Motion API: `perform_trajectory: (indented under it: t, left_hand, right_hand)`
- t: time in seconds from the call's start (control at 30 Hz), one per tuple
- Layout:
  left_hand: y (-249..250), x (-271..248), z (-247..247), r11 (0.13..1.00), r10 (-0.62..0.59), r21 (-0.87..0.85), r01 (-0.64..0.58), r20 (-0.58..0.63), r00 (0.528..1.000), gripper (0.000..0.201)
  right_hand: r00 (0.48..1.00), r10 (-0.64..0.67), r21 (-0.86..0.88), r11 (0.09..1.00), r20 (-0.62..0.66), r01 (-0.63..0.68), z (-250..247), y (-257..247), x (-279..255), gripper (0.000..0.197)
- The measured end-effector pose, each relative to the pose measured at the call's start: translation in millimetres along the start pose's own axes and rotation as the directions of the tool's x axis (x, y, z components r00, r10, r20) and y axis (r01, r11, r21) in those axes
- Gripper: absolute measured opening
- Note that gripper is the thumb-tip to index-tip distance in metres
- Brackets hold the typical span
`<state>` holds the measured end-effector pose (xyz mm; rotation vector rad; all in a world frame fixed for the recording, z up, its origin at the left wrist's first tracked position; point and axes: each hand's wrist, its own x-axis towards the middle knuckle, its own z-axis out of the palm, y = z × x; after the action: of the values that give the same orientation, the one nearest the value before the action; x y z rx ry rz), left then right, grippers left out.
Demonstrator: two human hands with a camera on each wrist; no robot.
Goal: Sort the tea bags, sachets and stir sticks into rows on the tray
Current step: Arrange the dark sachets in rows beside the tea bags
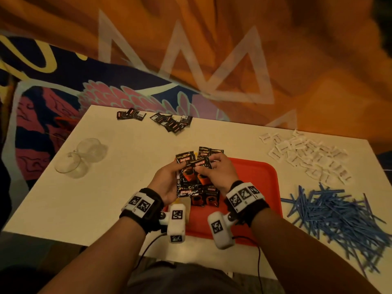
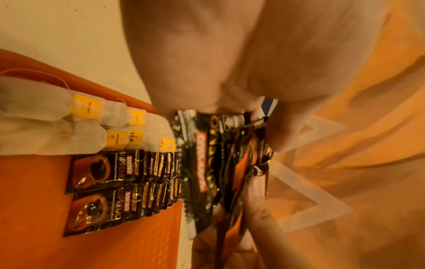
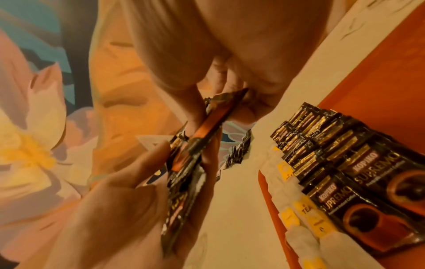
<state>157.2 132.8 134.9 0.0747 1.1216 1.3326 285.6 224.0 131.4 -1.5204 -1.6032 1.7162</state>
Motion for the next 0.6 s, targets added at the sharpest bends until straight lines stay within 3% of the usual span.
perform_trajectory:
  t: [0.13,0.23,0.27,0.4,0.6]
  left_hand:
    - [-3.5,1.2,6.9,0.999,0.017,0.050,-0.015,-0.045,0.999,0.038]
    - [-7.5,2.1,8.3,0.994,0.069,0.094,-0.064,-0.051,0.996,0.029]
    - [-8.2,2.1,8.3,0.992,0.077,0.102,-0.071,-0.054,0.996,0.026]
    - [-7.8,-0.8,10.1,0.990,0.094,0.112,-0.088,-0.044,0.995,0.019]
    - [-9.0,-2.9,12.2,0.981,0.128,0.158,-0.115,-0.076,0.989,0.027]
  right_hand:
    - [0.998,0.056,0.099,0.993,0.040,-0.060,-7.5,9.2,5.8,0.076]
    - [0.996,-0.020,0.245,0.970,0.086,-0.002,-14.3,4.7,-4.1,0.027]
    - [0.995,-0.046,0.276,0.961,0.089,0.020,-16.8,3.4,-4.7,0.021]
    - [0.998,-0.046,0.385,0.922,0.035,0.029,-22.5,1.4,-0.7,0.026]
    - [0.997,-0.043,0.402,0.916,0.058,0.016,-15.7,-3.6,1.2,0.031]
